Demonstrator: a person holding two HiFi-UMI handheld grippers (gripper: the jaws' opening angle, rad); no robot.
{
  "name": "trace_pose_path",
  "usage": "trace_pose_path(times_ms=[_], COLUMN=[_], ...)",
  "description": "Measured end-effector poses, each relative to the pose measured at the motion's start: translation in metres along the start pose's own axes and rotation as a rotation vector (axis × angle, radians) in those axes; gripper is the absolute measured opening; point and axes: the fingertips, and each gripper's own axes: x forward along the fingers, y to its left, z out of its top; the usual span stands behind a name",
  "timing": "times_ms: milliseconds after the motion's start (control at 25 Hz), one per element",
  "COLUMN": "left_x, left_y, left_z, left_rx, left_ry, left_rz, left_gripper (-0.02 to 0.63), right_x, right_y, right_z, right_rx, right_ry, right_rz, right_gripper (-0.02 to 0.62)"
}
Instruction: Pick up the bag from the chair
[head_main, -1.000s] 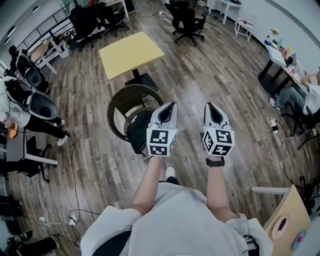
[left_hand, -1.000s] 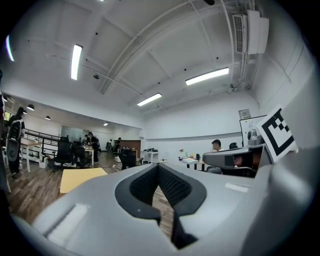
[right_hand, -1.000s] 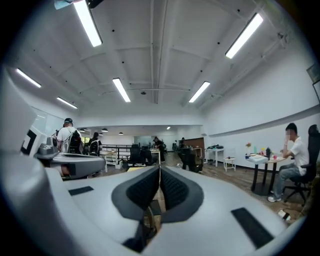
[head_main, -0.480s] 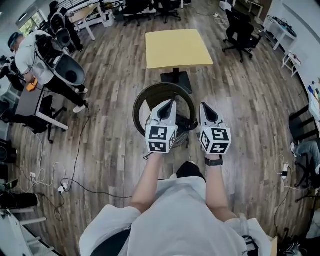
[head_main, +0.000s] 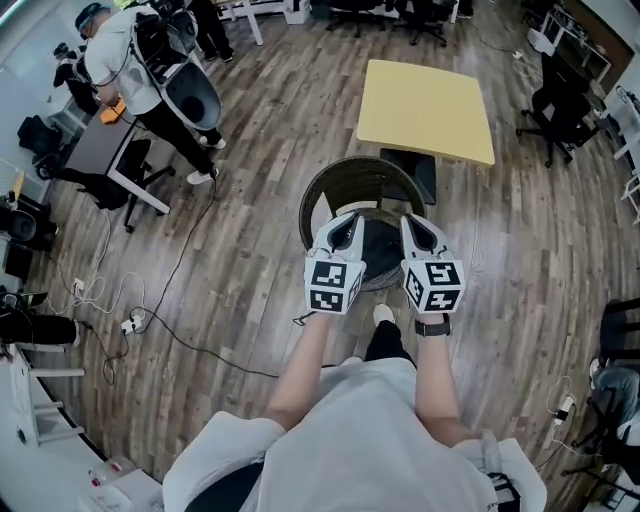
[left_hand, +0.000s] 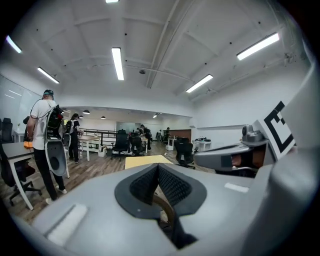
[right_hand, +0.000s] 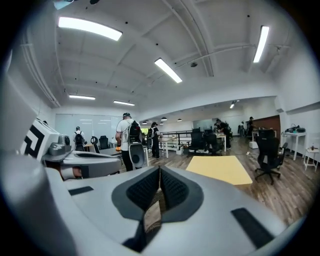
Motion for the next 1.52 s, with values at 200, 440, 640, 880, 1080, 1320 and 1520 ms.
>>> trace_pose_path(times_ms=[200,440,640,880,1080,1320,1520], left_x=[0.038,0.084,0.112,0.136,0.141,0.137,0.143], left_y=[0.019,0.048,0.075,0.084,0.09,0.104,0.113], left_z=[-0.029,-0.045,-0.072,-0.115,-0.163,-0.244,-0.317], left_rx=[-0.026,-0.077,-0.141,-0.19,-0.237,-0.302,-0.349], left_ry=[0.057,0.093,0.151,0.214,0.297,0.412,0.541], left_rz=[0.07,0.168,0.225,0.272,0.262,0.285,0.266], left_gripper=[0.011,0.011,0.011,0.011,0.012,0.015,0.074], right_x=[0.051,0.116,0.16,0.186,0.2,0.208,0.222], right_y=[-0.028,-0.058,-0.064,-0.092,-0.1,-0.09,-0.096], right_z=[-0.02,-0.023,-0.045,-0.087,-0.156,-0.253,-0.313], right_rx=[0.012,0.004,-0.001,0.019,0.024,-0.008,-0.054], right_ry=[0.061,0.113,0.194,0.284,0.392,0.59,0.703], right_rz=[0.072,0.167,0.238,0.288,0.298,0.35,0.362], right_gripper=[0.011,0.011,0.011,0.011,0.011,0.011,0.012])
